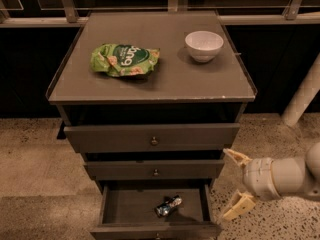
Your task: Pick redbull can from bottom drawer and place on counter
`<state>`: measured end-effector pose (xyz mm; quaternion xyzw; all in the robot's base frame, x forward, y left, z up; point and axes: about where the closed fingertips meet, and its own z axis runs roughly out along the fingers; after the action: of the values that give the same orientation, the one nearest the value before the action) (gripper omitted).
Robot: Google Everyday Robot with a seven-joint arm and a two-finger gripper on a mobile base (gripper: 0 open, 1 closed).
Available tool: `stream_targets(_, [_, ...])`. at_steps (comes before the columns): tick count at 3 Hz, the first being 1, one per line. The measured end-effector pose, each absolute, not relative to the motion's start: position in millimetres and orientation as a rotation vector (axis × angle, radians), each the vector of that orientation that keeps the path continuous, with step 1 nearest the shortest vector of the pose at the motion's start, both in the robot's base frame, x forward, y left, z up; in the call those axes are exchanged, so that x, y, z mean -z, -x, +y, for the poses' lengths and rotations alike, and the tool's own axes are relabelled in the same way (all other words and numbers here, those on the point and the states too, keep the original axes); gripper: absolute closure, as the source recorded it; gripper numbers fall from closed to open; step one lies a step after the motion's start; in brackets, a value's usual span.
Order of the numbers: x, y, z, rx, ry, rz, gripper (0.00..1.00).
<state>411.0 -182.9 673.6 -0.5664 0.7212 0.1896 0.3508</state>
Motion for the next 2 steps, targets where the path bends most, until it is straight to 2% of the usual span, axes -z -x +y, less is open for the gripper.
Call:
stream_targets(1, [-583.9,-407.2,-173.1,-0.578,1.364,1.851,0.0])
stream_targets(2, [-585.5,-407.4,-173.1,-0.575,1.366,1.85,0.0])
